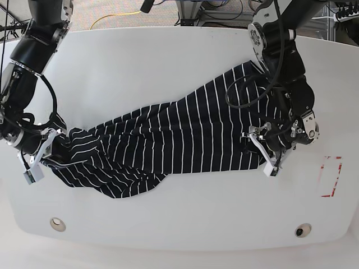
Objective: Fold the T-shirt properly
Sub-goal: 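Hold the shirt with both grippers, adjusting the left gripper's grip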
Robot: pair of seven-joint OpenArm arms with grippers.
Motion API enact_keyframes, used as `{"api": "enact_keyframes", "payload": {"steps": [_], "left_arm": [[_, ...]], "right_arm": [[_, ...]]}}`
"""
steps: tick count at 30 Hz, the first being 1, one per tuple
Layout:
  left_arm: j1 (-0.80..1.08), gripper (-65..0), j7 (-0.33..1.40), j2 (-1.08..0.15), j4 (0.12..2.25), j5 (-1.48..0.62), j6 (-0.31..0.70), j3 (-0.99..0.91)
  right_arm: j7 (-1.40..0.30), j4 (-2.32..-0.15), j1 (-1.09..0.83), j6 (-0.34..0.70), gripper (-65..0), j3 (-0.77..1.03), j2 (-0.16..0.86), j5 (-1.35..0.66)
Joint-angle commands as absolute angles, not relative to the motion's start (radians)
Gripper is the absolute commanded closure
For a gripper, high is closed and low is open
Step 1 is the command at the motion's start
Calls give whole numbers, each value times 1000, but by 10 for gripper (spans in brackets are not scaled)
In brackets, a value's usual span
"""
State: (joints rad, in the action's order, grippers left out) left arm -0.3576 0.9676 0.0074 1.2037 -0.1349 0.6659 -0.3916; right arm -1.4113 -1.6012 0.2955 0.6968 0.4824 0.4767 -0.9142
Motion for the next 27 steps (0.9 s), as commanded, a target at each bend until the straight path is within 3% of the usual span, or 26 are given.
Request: {"api": "enact_keyframes", "payload": {"steps": [1, 7, 27], "left_arm": [[-383, -340, 941, -8, 1214, -151, 662, -394], [-386, -340, 935, -8, 1210, -143, 659, -469], [-429, -339, 917, 27, 1061, -153, 667, -472]], "right_arm": [[-1385, -1618, 321, 698, 0, 489, 499, -934], [-1385, -1618, 311, 698, 0, 490, 484, -934], [-1385, -1616, 311, 698, 0, 490, 479, -934]]}}
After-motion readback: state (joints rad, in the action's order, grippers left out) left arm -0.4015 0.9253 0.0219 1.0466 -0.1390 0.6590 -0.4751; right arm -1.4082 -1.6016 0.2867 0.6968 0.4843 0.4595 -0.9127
